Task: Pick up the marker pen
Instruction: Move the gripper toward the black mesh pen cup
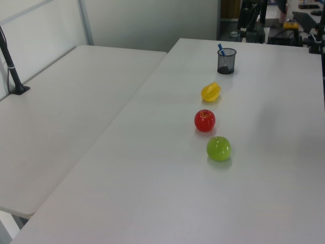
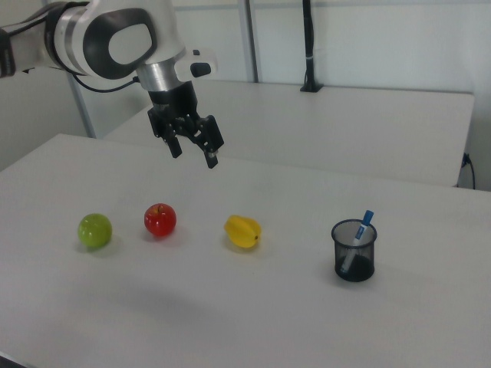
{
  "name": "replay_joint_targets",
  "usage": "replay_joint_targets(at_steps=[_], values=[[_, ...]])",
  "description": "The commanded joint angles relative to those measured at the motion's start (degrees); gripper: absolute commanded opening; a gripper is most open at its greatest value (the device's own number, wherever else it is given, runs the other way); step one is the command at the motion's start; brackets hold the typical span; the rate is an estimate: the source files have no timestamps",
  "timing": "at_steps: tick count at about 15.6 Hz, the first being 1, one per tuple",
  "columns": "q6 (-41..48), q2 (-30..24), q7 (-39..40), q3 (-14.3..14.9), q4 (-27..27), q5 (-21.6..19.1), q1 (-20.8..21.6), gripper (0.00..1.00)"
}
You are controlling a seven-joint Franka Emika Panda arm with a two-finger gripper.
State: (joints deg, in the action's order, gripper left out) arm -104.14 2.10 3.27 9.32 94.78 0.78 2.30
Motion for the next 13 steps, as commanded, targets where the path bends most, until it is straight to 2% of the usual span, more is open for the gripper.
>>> replay_joint_targets(at_steps=[1, 10, 13], values=[[-6.4, 3.0, 0.9, 2.5, -0.3, 0.4, -0.3, 1.0], [-21.3, 10.6, 0.8, 9.5, -0.5, -0.3, -0.7, 1.0], [-26.4, 13.5, 0.8, 11.2, -0.6, -2.1, -1.6, 1.0]])
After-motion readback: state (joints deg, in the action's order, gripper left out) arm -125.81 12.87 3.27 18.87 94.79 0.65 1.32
